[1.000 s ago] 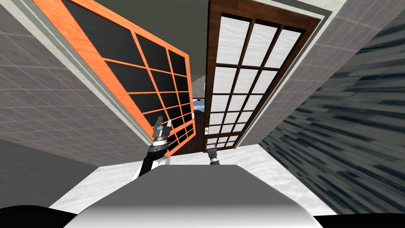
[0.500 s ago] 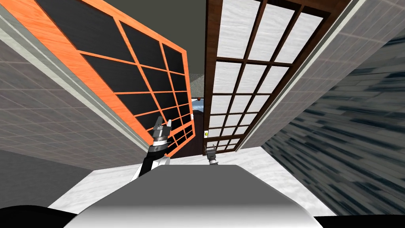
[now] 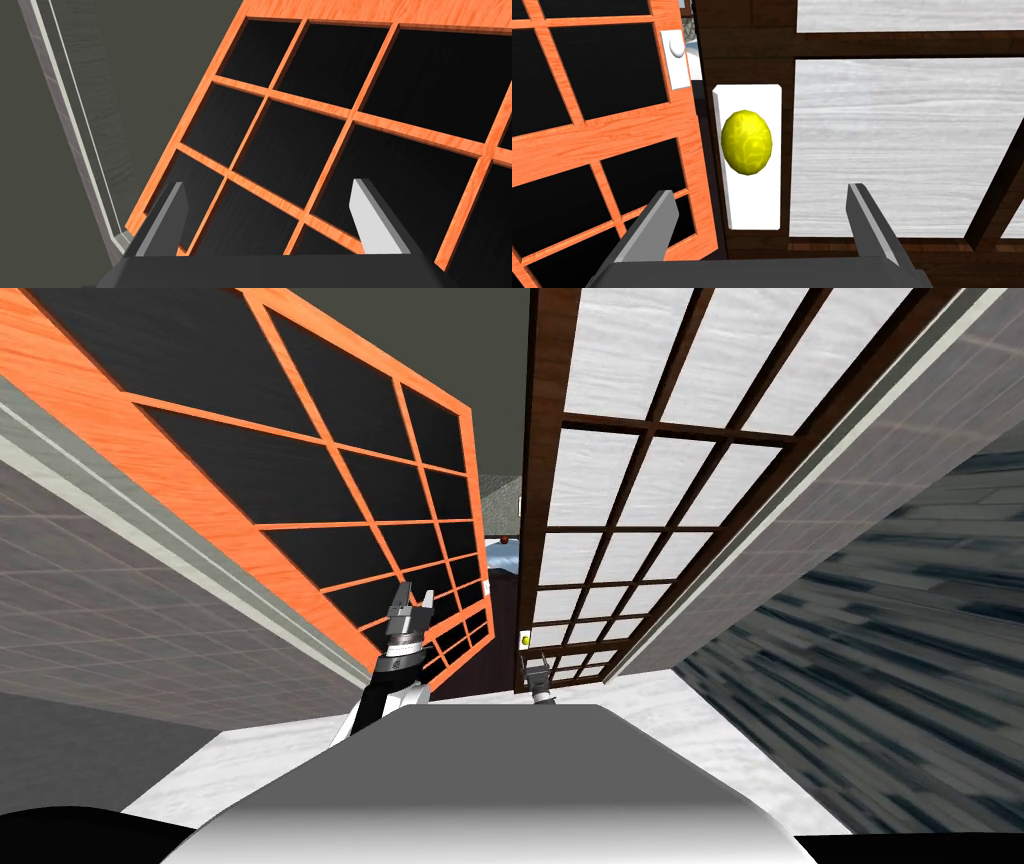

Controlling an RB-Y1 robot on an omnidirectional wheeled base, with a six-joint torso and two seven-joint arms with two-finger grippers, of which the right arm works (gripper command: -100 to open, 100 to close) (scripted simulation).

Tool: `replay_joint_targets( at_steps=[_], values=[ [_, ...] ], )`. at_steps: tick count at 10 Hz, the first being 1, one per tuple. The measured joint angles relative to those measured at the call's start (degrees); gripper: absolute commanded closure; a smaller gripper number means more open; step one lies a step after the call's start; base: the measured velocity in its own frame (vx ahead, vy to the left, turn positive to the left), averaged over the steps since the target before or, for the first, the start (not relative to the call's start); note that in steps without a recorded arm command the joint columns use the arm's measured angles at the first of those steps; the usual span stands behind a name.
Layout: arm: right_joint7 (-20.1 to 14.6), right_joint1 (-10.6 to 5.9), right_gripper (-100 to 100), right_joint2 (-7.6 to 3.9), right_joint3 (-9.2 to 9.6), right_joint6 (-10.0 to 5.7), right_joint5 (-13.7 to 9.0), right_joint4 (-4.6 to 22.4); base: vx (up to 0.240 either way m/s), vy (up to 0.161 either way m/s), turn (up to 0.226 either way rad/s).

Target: Push the door open

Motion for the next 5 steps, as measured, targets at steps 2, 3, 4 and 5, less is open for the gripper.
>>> replay_joint_targets(
  at_steps=[2,3,4,5],
  values=[
    [-0.2,-0.31,-100,0.11,-0.28,-0.08,-0.1,0.4,0.192,0.045,0.023],
    [-0.3,-0.4,-100,0.3,-0.4,-0.14,-0.2,0.5,0.182,0.026,0.02],
    [-0.4,-0.4,-100,0.64,-0.5,-0.14,-0.3,0.5,0.081,0.01,0.004],
    [-0.4,-0.42,100,0.69,-0.51,-0.14,-0.3,0.5,-0.011,-0.001,-0.006]
  ],
)
